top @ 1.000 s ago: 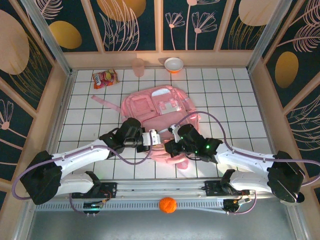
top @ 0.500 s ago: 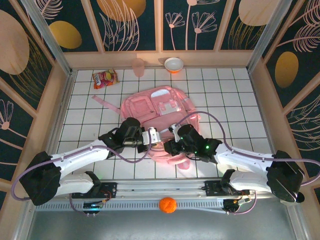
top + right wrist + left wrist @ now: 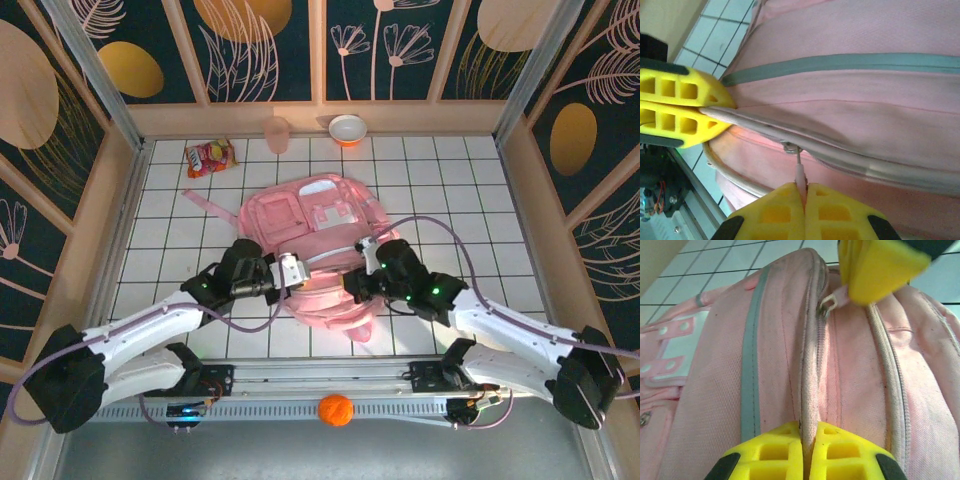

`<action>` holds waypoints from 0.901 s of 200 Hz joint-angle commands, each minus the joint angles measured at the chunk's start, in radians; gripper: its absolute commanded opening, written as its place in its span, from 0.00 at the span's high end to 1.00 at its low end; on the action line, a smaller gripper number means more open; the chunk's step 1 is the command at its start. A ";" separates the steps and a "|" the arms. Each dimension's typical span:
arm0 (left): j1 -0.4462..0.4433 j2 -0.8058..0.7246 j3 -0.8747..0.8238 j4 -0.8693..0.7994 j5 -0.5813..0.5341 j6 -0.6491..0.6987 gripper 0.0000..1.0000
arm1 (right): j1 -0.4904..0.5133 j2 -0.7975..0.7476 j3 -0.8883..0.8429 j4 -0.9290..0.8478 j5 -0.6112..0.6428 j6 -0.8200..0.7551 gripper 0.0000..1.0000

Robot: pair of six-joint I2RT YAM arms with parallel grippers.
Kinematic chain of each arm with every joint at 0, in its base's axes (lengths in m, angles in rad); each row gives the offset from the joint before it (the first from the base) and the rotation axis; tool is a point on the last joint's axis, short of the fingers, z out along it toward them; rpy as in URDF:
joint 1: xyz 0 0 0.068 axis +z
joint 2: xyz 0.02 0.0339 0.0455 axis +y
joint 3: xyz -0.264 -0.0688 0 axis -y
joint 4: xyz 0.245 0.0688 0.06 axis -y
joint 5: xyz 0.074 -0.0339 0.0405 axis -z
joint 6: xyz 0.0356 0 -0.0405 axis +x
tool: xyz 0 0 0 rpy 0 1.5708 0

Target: Pack books, pencil case, and school supplies into a backpack

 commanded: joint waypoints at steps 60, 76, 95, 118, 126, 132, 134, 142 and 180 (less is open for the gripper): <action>0.050 -0.023 0.070 -0.120 0.000 -0.020 0.59 | -0.048 0.019 -0.014 -0.007 -0.018 -0.024 1.00; 0.039 0.017 0.135 -0.088 -0.007 -0.098 0.47 | -0.048 0.031 -0.008 0.001 -0.020 -0.029 1.00; -0.040 0.073 0.193 -0.081 -0.039 -0.077 0.42 | -0.047 0.042 -0.002 0.006 -0.022 -0.032 1.00; -0.110 0.176 0.263 -0.091 -0.035 -0.068 0.41 | -0.045 0.047 -0.004 0.015 -0.028 -0.029 1.00; -0.127 0.212 0.285 -0.096 -0.037 -0.072 0.40 | -0.045 0.046 -0.003 0.016 -0.029 -0.029 1.00; -0.139 0.235 0.296 -0.095 -0.049 -0.072 0.39 | -0.044 0.047 -0.001 0.018 -0.028 -0.029 1.00; -0.143 0.242 0.298 -0.094 -0.057 -0.072 0.40 | -0.045 0.047 -0.001 0.018 -0.028 -0.029 1.00; -0.153 0.265 0.302 -0.085 -0.075 -0.072 0.39 | -0.045 0.046 0.001 0.017 -0.028 -0.029 1.00; -0.157 0.360 0.318 -0.104 -0.175 -0.080 0.41 | -0.042 0.049 0.006 0.016 -0.031 -0.035 1.00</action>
